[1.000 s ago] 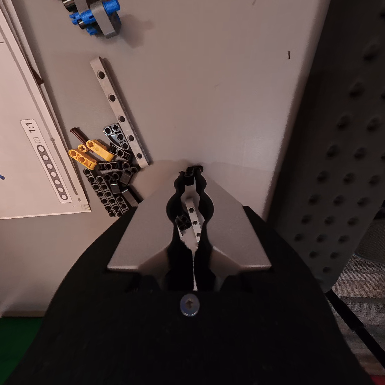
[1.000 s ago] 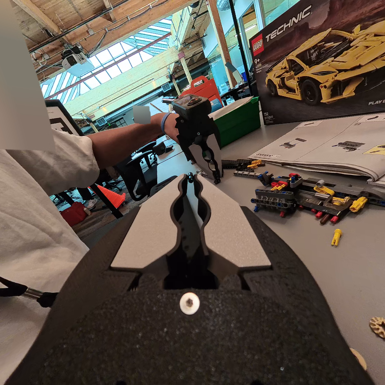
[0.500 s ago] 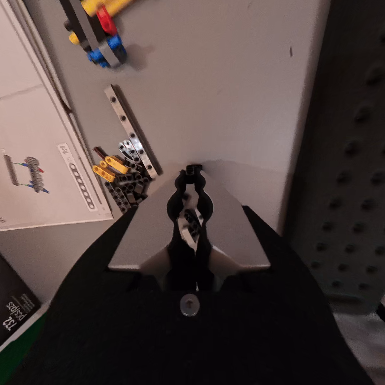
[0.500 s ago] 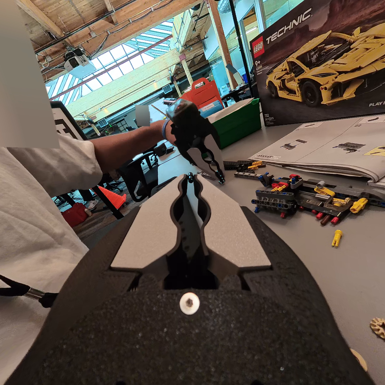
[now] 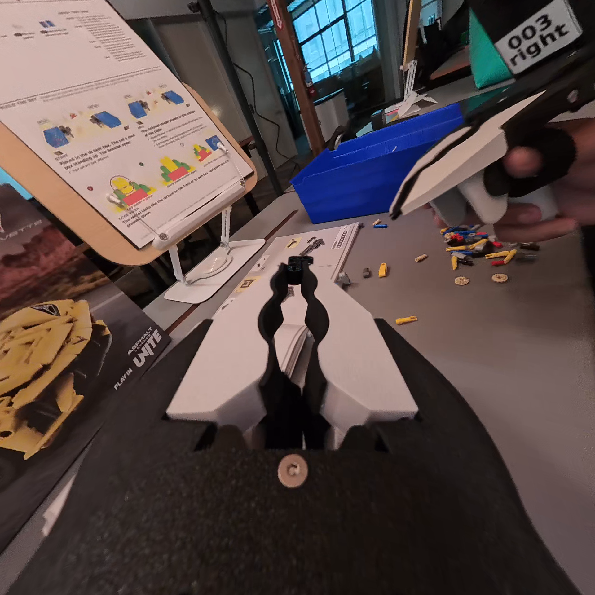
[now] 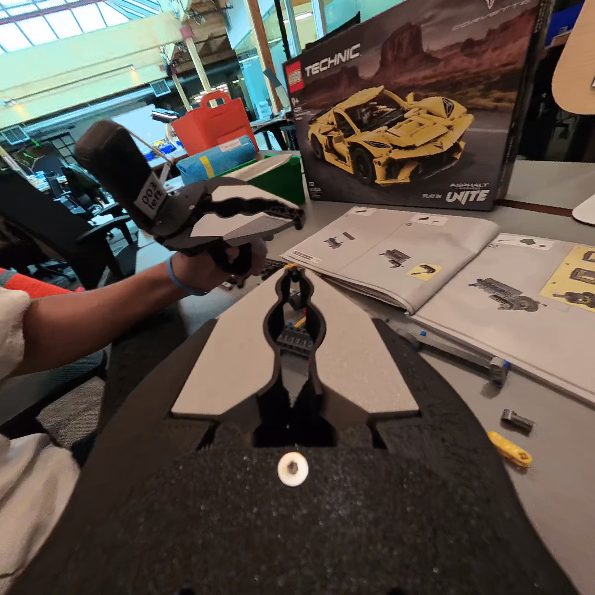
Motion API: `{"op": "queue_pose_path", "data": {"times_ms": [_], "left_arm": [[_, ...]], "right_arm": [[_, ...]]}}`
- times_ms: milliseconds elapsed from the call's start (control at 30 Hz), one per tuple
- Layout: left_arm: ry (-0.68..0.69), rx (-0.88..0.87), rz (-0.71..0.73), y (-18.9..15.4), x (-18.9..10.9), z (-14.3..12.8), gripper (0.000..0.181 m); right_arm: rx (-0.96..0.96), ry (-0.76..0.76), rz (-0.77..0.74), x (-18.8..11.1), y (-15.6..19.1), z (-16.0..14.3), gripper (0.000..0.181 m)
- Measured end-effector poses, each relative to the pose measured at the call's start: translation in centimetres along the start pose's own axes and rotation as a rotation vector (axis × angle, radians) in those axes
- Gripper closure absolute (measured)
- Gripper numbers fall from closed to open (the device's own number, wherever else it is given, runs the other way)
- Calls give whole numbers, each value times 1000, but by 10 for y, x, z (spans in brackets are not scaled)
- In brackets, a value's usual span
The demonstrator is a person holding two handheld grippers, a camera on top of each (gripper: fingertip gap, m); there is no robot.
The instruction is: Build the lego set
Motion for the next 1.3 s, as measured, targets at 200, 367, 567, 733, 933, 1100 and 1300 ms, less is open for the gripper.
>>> {"op": "queue_pose_path", "data": {"times_ms": [200,367,567,733,933,1100,1300], "left_arm": [[31,-41,-69,-10,-7,-12,174],[66,97,-54,-29,-2,-7,175],[76,186,-57,-45,4,1,174],[72,161,-54,-44,2,2,174],[120,199,-45,-45,4,-1,174],[131,251,-37,-50,5,-1,174],[177,294,-19,-52,8,-4,174]], "right_arm": [[-53,52,-40,22,-2,-15,177],[-129,116,-21,18,2,-4,177],[-227,204,-3,21,18,-5,177],[-232,204,-4,22,22,-6,177],[-267,216,-22,22,24,-2,177],[-292,257,-19,23,24,-2,176],[-328,310,-59,26,24,-5,177]]}}
Point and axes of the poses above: each gripper's, where its closed fingertips meet, x out along the fingers, z out of its top, y = z × x across the jaws, the point moved 7 cm from there along -x, back along the fingers, and after that the axes turned 10 degrees about -z, right-handed, at the moved point
